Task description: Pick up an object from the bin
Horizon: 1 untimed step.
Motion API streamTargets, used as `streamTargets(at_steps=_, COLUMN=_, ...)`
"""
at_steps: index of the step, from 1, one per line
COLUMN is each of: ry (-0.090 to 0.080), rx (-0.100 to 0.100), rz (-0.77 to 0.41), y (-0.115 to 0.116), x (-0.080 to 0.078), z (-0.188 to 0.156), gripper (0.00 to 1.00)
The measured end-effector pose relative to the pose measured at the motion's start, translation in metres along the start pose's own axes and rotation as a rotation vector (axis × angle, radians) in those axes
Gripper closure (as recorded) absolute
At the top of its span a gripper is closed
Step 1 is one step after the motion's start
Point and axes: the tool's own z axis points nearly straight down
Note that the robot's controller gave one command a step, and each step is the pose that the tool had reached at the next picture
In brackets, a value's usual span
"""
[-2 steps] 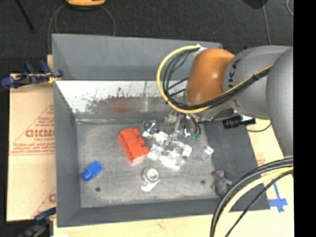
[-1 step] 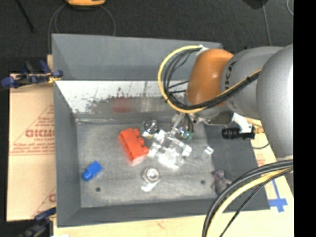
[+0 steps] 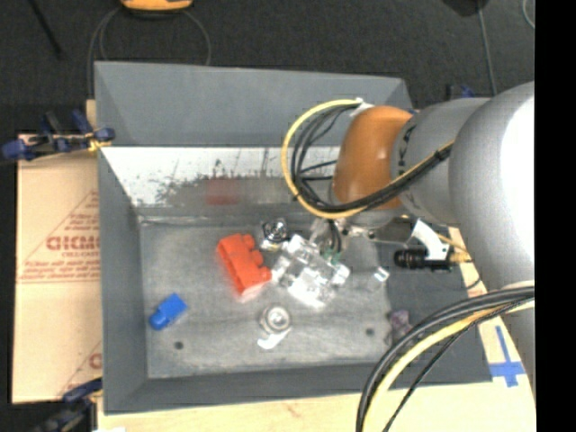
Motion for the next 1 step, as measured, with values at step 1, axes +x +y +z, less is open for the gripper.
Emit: streamTargets(at_steps=1, ry=-0.005, rx=-0.002, rz=0.123, y=-0.0038, x=0.0078, z=0.0075, gripper=0.0)
